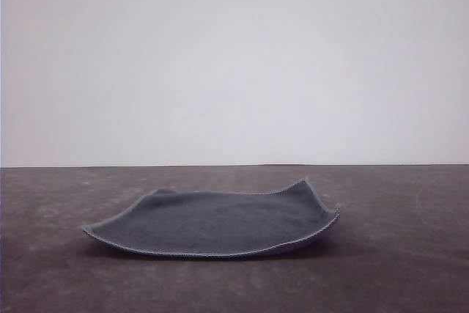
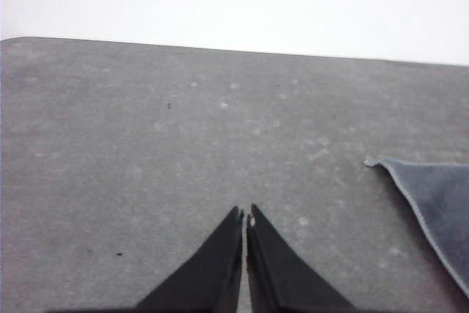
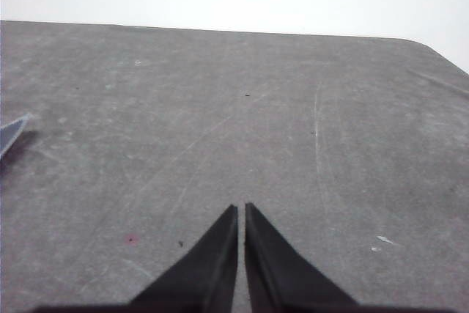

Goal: Fold clothes

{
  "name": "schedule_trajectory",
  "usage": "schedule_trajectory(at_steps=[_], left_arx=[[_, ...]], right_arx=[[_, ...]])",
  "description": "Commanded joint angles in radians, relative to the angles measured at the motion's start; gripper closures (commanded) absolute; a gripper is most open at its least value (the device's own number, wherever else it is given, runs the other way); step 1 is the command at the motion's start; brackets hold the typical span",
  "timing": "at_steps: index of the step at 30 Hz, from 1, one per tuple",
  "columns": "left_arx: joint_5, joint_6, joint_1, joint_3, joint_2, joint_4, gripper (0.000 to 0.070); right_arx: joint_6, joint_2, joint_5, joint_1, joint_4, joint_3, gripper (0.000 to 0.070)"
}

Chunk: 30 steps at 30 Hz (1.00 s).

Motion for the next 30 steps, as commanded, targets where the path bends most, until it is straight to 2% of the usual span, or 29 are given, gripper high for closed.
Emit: schedule_trajectory(at_steps=[1,3,7,11,15,18,21,24,30], left_arx=[[-0.001,-0.075,0.001,-0.019,-0.001,0.009,0.0700],[-0.001,-0.145,0.001,-0.019,-0.001,0.009,0.0700],[-0.001,-0.311,0.001,-0.019,-0.001,0.018,0.0700],[-0.001,-0.388,0.001,-0.016,-0.001,0.101,0.0700],[-0.001,-0.391,0.001,0.014,-0.001,0.179,0.0700],[-0.001,-0.391,0.001,0.070,-0.001,0.156,0.0699],[-0.007,-0.381,0.001,0.159,0.010,0.040,0.0697],[-0.028,-0.335,0.001,0.259,0.048,-0.108,0.0697],[-0.029,-0.257,0.001,0.452,0.187,-0.375,0.0697]], right_arx=[[0.018,-0.001,-0.001,-0.001,0.011,-0.004,0.0687],[0.050,-0.001,-0.002,-0.001,0.010,-0.004,0.0687],[0.203,-0.001,-0.005,-0.001,0.019,-0.003,0.0687],[0.325,-0.001,-0.034,-0.001,0.090,0.000,0.0688],[0.336,-0.001,-0.065,-0.001,0.139,0.036,0.0691],[0.336,0.000,-0.064,-0.001,0.117,0.094,0.0694],[0.336,0.004,-0.064,-0.001,0.037,0.171,0.0694],[0.328,0.038,-0.070,-0.001,-0.077,0.254,0.0694],[0.289,0.160,-0.141,-0.001,-0.253,0.403,0.0694]])
